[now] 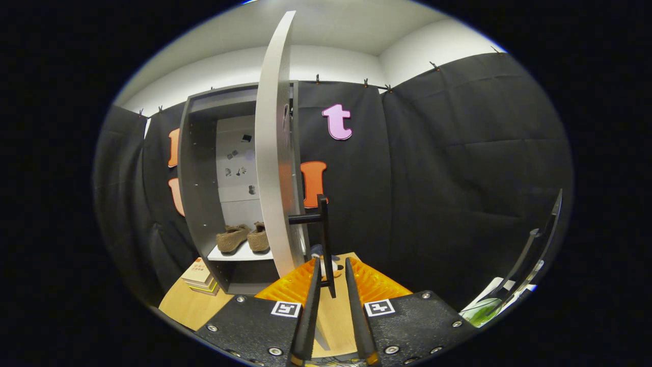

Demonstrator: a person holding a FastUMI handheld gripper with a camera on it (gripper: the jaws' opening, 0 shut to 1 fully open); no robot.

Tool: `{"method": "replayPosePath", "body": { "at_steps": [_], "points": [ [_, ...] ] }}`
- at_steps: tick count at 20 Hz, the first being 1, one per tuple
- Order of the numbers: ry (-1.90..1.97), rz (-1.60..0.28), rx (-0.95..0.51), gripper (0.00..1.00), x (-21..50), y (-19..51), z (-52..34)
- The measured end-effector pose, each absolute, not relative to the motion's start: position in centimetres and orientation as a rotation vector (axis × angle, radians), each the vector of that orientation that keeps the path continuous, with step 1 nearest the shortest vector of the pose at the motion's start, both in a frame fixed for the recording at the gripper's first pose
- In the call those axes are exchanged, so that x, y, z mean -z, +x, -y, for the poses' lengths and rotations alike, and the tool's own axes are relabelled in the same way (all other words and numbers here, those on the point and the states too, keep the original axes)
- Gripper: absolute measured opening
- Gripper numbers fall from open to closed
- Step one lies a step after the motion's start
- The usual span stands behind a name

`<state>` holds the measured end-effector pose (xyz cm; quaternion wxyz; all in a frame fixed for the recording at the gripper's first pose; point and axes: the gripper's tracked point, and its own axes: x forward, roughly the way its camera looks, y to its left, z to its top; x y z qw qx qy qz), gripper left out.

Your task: Open the shoe cabinet door, grab the shoes and put them into the shoe cabinet, then close the shoe cabinet door.

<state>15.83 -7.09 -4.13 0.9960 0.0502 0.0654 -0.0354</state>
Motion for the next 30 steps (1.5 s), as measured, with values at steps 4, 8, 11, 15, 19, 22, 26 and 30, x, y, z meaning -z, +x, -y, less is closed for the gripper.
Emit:
{"method": "replayPosePath", "body": {
  "at_steps": [4,8,11,15,19,22,26,30],
  "points": [
    [0.098,-0.128,0.011,0.32,4.0,15.7,5.1],
    [0.08,-0.122,-0.039,0.32,3.8,15.6,3.6],
    [0.086,-0.123,-0.093,0.32,3.8,15.6,2.1],
    [0.084,-0.114,-0.179,0.32,3.7,15.9,-0.5],
    [0.077,-0.113,-0.26,0.37,3.8,16.3,-2.8],
    [0.068,-0.113,-0.299,0.4,3.7,16.0,-3.1],
    [0.091,-0.11,-0.331,0.41,3.8,16.9,-4.0],
    [0.128,-0.113,-0.384,0.41,3.9,16.9,-5.0]
  ]
}}
